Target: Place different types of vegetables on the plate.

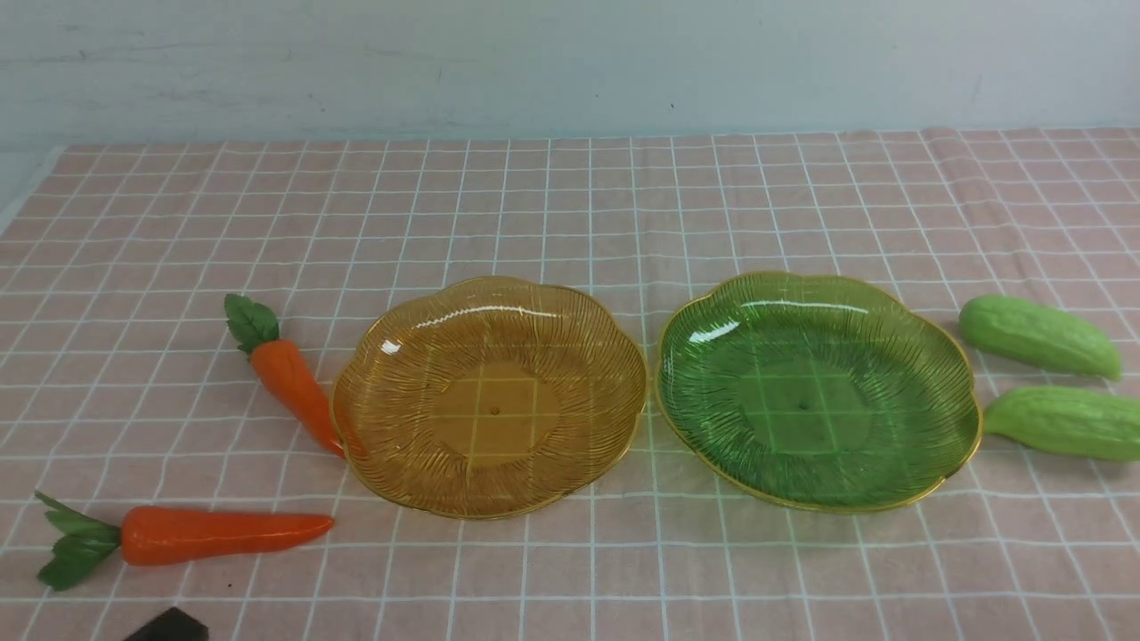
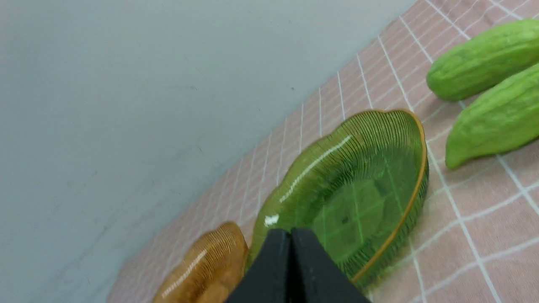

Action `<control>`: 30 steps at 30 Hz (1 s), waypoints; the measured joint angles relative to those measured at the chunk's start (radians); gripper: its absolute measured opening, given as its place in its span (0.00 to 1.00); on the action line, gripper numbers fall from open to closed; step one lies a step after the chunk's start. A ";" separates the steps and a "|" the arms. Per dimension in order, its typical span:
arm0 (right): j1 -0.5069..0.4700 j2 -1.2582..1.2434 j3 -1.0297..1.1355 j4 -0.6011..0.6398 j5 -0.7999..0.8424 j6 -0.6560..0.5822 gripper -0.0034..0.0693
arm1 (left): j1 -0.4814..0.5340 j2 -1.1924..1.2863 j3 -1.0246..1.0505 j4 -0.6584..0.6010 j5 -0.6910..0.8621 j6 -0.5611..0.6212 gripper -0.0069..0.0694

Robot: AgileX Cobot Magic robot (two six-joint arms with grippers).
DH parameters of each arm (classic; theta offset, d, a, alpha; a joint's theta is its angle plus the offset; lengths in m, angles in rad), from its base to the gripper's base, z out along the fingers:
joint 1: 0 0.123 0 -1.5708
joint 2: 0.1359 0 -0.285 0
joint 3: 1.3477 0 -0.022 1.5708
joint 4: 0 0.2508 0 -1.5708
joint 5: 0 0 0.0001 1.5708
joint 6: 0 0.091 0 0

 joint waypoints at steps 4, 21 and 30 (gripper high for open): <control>0.000 0.000 -0.003 0.040 -0.171 -0.008 0.02 | 0.000 0.000 -0.001 -0.165 -0.109 0.052 0.09; 0.000 1.045 -0.834 -0.602 0.687 0.039 0.03 | 0.000 0.809 -0.474 0.259 0.436 0.517 0.09; -0.015 1.542 -1.165 -0.660 0.808 0.077 0.04 | 0.000 1.001 -0.567 0.430 0.449 0.520 0.09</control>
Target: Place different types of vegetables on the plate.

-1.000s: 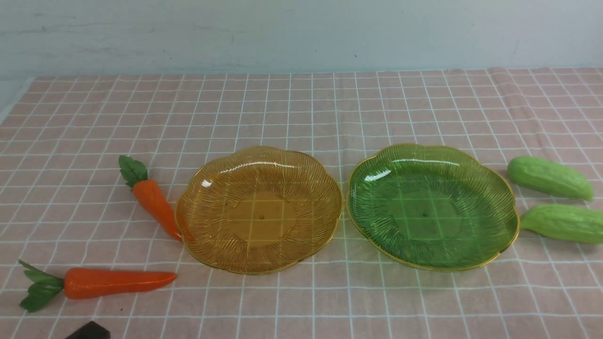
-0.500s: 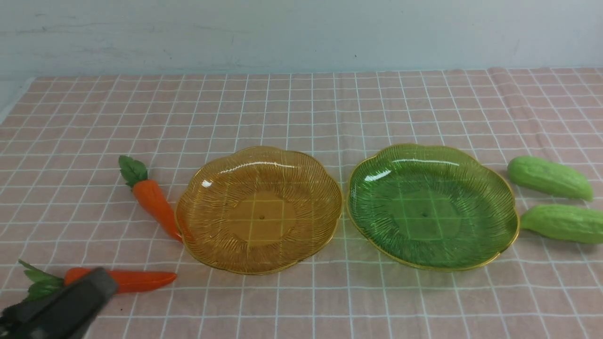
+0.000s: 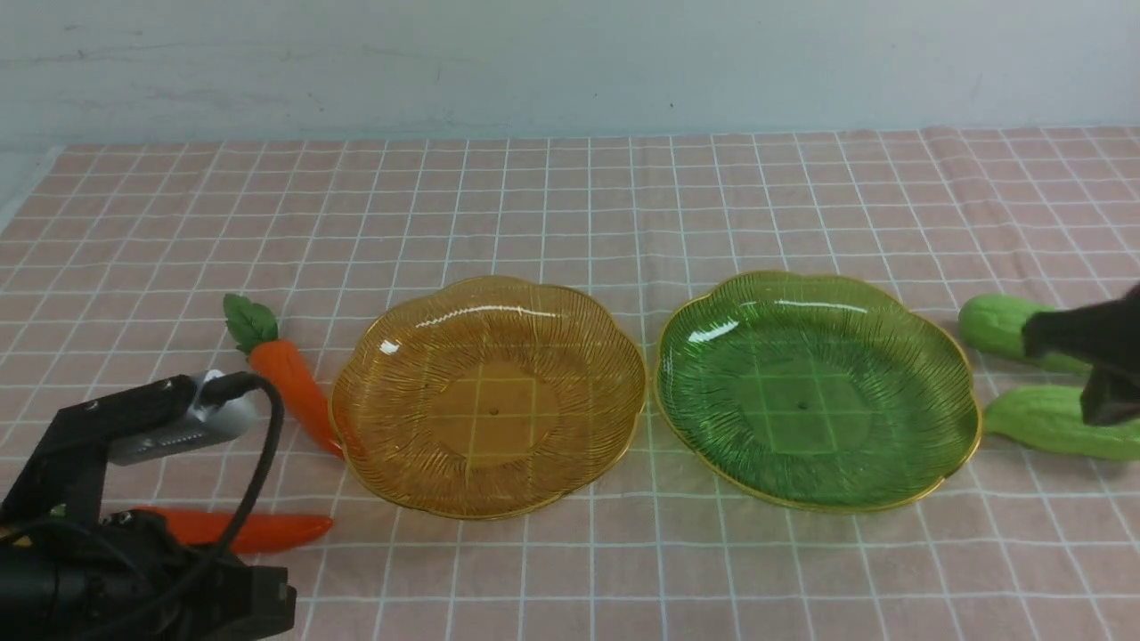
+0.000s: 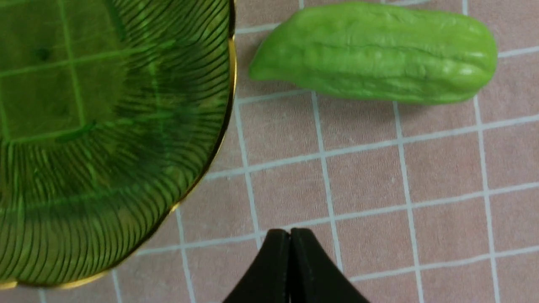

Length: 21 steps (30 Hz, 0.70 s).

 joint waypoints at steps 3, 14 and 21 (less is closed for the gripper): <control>-0.026 0.148 -0.118 0.002 0.051 0.011 0.04 | 0.000 0.016 -0.006 0.015 0.001 0.000 0.09; -0.186 0.305 -0.321 0.011 0.127 0.179 0.04 | 0.000 0.017 -0.009 0.018 0.001 0.001 0.13; -0.226 0.320 -0.324 0.012 0.132 0.360 0.11 | 0.000 0.017 -0.009 0.018 0.001 0.001 0.21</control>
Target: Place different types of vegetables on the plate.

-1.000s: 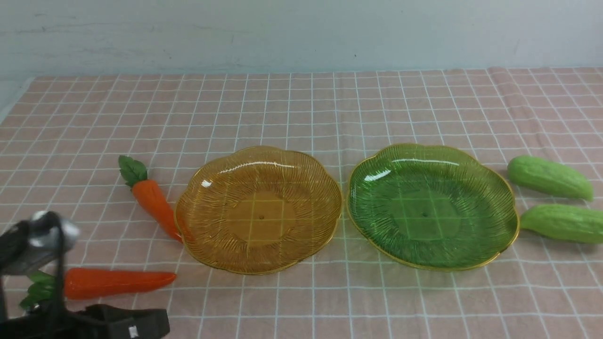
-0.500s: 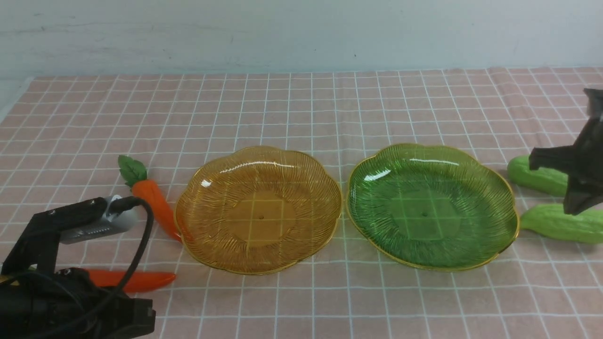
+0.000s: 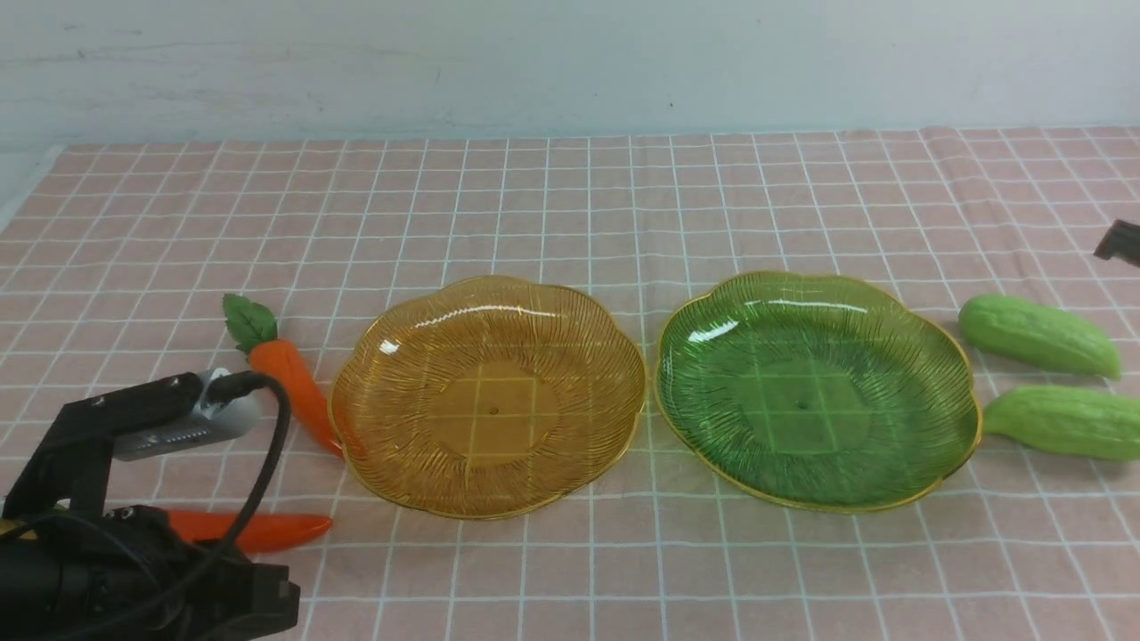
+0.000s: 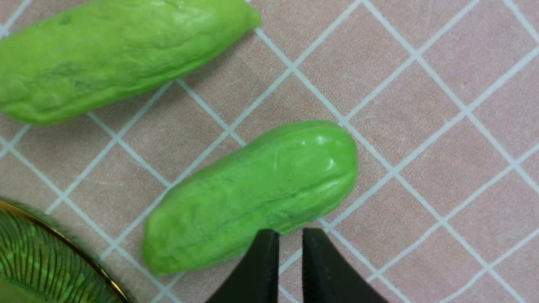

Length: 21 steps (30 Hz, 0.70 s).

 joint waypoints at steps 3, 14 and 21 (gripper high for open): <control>0.000 0.025 0.000 0.009 0.000 0.048 0.23 | 0.000 0.000 0.000 0.000 -0.006 0.000 0.24; 0.000 0.115 0.000 0.029 -0.054 0.290 0.79 | 0.000 0.000 0.000 0.000 -0.050 0.001 0.26; 0.000 0.185 -0.013 0.029 -0.083 0.393 0.80 | 0.000 0.000 0.000 0.000 -0.074 0.001 0.26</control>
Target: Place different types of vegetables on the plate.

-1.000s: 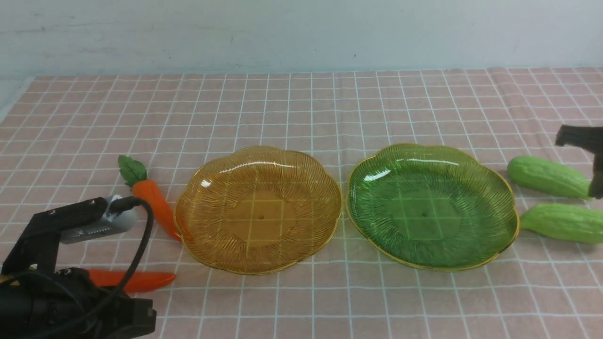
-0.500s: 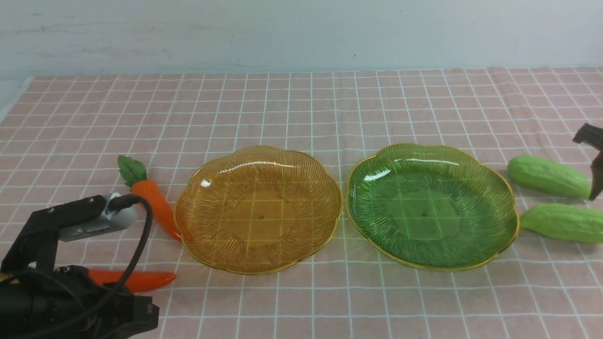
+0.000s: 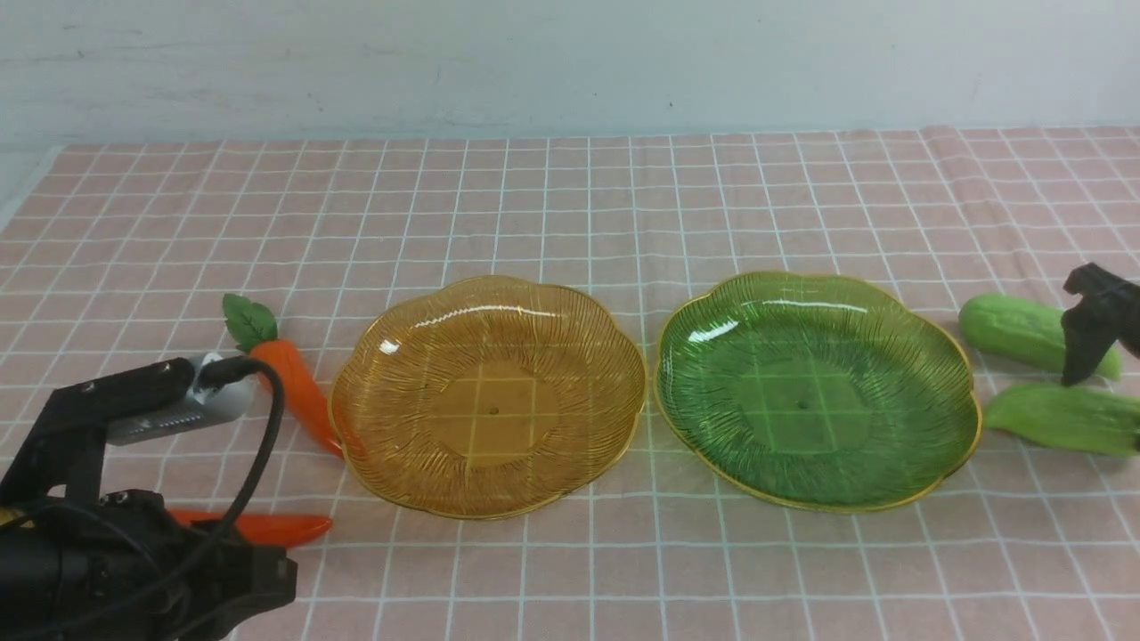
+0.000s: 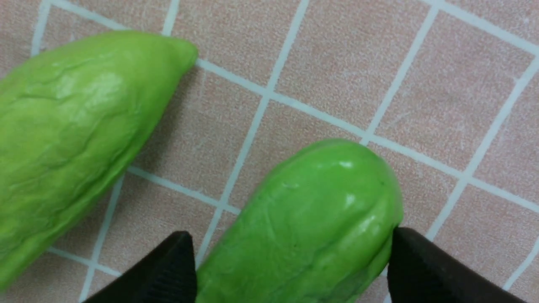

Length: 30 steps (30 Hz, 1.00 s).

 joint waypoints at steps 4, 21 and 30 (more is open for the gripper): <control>0.000 0.008 -0.006 0.000 0.001 0.001 0.80 | 0.000 0.000 0.000 0.000 -0.001 0.001 0.26; 0.000 0.013 -0.006 0.000 -0.021 0.030 0.80 | 0.000 0.000 0.000 0.000 0.002 0.001 0.26; -0.004 0.015 -0.006 0.014 -0.011 -0.016 0.72 | 0.000 0.000 0.000 0.000 0.027 0.011 0.26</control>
